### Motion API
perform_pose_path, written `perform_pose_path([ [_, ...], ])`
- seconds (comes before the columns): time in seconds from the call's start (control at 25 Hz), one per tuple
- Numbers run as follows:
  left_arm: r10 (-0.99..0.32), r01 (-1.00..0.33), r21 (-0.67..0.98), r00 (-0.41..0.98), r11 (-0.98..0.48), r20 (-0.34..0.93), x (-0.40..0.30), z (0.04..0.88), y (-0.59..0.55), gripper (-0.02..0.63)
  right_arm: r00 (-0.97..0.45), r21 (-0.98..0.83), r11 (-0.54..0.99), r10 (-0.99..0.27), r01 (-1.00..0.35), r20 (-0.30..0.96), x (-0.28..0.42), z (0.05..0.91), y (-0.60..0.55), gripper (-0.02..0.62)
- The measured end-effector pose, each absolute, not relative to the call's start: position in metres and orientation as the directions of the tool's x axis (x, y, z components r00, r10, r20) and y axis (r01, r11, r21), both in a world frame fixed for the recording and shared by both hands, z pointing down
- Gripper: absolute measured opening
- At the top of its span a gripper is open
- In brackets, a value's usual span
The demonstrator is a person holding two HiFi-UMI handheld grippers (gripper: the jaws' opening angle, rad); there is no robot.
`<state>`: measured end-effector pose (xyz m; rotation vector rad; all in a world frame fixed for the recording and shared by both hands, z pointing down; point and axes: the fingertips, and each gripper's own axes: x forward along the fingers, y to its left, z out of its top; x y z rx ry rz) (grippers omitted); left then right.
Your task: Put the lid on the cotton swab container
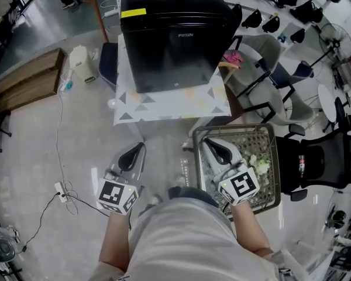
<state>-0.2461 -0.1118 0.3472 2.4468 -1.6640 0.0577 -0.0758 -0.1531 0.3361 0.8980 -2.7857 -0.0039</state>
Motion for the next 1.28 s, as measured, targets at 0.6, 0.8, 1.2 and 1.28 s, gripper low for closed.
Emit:
perform_pose_path([
  [0.6, -0.919, -0.924, 0.100, 0.380, -0.370, 0.108, -0.245, 0.333, -0.097, 0.009, -0.809, 0.025, 0.824, -0.561, -0.566, 0.176, -0.084, 0.332, -0.138, 0.018],
  [0.8, -0.915, -0.920, 0.096, 0.388, -0.379, 0.110, -0.241, 0.335, -0.098, 0.009, -0.797, 0.042, 0.816, -0.572, -0.576, 0.191, -0.081, 0.336, -0.140, 0.017],
  [1.2, -0.909, -0.916, 0.099, 0.399, -0.389, 0.120, -0.235, 0.339, -0.099, 0.009, -0.789, 0.033, 0.808, -0.583, -0.589, 0.196, -0.074, 0.342, -0.141, 0.017],
  [1.28, -0.908, -0.915, 0.099, 0.400, -0.390, 0.124, -0.234, 0.341, -0.099, 0.009, -0.787, 0.033, 0.806, -0.585, -0.591, 0.196, -0.073, 0.343, -0.141, 0.018],
])
